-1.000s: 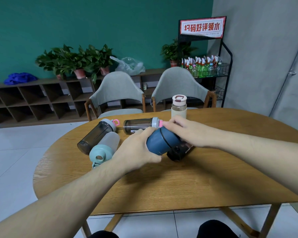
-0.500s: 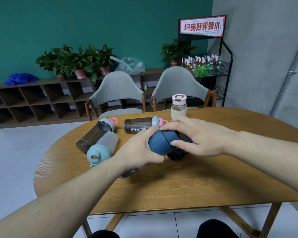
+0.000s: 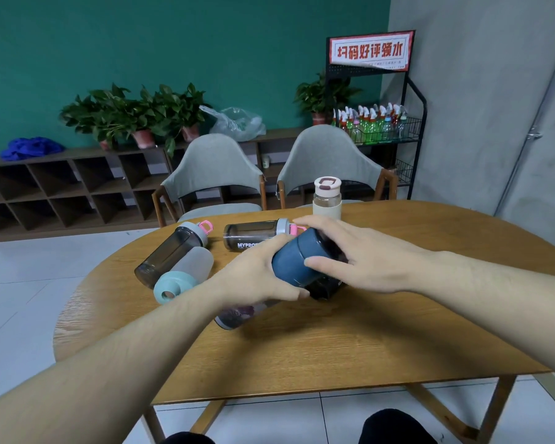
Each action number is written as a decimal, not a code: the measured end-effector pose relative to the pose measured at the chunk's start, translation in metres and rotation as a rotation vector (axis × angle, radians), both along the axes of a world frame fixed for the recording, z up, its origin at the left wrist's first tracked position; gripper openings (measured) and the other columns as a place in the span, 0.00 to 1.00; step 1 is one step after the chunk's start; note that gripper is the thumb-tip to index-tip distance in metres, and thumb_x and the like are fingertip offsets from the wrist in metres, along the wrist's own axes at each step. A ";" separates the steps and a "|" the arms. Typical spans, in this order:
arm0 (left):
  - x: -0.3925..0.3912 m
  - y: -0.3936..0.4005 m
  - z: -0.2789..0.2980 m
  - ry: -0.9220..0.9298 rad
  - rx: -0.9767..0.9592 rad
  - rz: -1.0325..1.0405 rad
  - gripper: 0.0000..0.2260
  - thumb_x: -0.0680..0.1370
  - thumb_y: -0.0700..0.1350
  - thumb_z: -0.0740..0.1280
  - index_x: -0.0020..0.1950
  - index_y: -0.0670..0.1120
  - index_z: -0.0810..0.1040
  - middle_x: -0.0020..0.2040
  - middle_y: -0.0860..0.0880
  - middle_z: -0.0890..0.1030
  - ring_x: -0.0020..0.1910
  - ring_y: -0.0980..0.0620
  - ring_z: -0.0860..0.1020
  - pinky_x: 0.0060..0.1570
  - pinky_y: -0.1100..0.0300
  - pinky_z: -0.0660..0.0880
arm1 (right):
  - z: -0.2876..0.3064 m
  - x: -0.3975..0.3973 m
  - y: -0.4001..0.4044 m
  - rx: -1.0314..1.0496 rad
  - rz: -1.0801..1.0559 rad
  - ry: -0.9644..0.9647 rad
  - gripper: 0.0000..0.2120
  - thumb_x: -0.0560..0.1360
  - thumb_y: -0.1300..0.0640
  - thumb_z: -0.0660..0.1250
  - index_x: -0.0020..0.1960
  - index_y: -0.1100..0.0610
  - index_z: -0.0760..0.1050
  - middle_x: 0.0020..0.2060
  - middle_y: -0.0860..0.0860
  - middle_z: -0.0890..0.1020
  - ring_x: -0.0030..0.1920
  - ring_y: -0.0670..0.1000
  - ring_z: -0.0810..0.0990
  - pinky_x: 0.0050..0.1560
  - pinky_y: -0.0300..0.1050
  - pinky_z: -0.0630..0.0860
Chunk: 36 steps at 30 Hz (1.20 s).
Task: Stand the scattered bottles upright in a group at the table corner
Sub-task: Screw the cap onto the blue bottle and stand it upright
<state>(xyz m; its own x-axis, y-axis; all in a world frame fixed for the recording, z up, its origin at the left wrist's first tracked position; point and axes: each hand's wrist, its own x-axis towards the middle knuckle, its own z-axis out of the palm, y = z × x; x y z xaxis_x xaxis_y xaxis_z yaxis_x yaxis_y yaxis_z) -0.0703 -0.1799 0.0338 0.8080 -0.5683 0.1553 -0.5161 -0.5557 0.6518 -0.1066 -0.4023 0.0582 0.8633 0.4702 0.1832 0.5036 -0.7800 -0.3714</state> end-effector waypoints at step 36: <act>0.007 -0.118 0.046 -0.042 -0.279 -0.028 0.28 0.68 0.51 0.80 0.62 0.59 0.68 0.53 0.62 0.78 0.51 0.63 0.80 0.48 0.63 0.78 | 0.020 0.005 -0.041 1.026 -0.488 0.042 0.36 0.61 0.41 0.80 0.65 0.45 0.72 0.57 0.45 0.83 0.57 0.47 0.83 0.58 0.53 0.82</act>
<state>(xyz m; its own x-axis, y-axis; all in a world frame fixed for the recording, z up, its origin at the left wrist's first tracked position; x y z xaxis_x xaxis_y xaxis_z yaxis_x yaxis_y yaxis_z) -0.0632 -0.2981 0.0802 0.7821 -0.5208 0.3422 -0.5587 -0.3427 0.7553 -0.1015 -0.4434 0.0780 0.9278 -0.2729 0.2545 0.2016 -0.2073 -0.9573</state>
